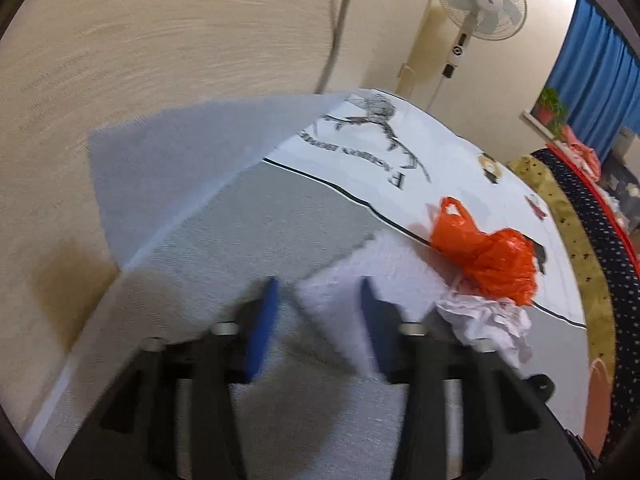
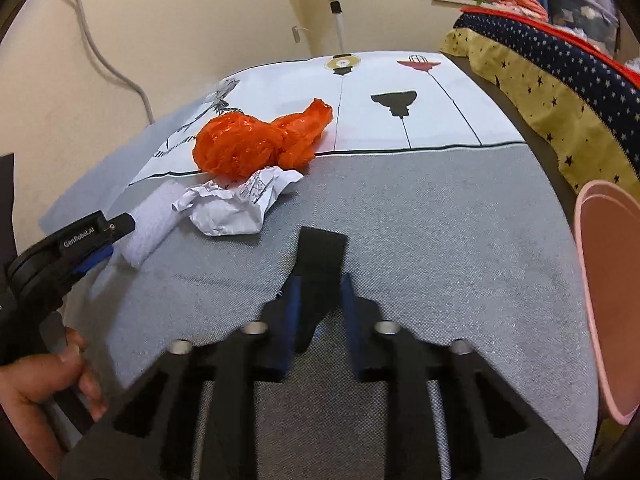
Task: Collect trash
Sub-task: 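Grasp white bubble foam with left gripper while right gripper grasps black strap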
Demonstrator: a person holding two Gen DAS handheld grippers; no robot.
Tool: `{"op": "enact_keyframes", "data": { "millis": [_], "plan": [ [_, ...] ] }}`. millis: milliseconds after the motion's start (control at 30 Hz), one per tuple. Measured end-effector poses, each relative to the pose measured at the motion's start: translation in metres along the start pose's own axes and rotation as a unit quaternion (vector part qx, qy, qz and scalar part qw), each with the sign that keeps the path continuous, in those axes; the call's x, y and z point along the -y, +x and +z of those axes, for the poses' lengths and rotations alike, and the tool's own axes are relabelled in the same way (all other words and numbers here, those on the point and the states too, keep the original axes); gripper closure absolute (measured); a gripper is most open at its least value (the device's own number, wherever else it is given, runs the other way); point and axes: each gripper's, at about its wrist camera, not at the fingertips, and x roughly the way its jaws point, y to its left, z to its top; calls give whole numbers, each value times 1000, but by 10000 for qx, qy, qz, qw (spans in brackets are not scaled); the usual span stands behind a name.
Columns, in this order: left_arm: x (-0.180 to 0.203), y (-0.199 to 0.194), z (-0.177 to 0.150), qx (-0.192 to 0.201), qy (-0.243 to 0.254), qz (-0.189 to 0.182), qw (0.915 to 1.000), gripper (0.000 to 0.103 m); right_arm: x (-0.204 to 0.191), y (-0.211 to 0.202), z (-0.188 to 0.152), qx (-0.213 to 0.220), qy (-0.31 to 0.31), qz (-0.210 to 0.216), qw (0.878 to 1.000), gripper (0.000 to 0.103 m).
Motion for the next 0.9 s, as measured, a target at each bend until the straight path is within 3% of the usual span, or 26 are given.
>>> {"op": "enact_keyframes", "data": {
  "millis": [33,133,633,900],
  "plan": [
    [1,-1,-2,-6,14,-23,10000,87,1,-3,1,28,6,10,10000,99],
    [4,-13,-4,158,28,-71,9998,92,6,-18,4,208,28,19,9998,102],
    [41,-118,-12,1070,479,-470,9920,94,55,-123,6,1146,214,66,9932,102],
    [70,-165,-32,1212,792,-898,9854,94,83,-179,0,1503,213,-72,9884,102]
  ]
}}
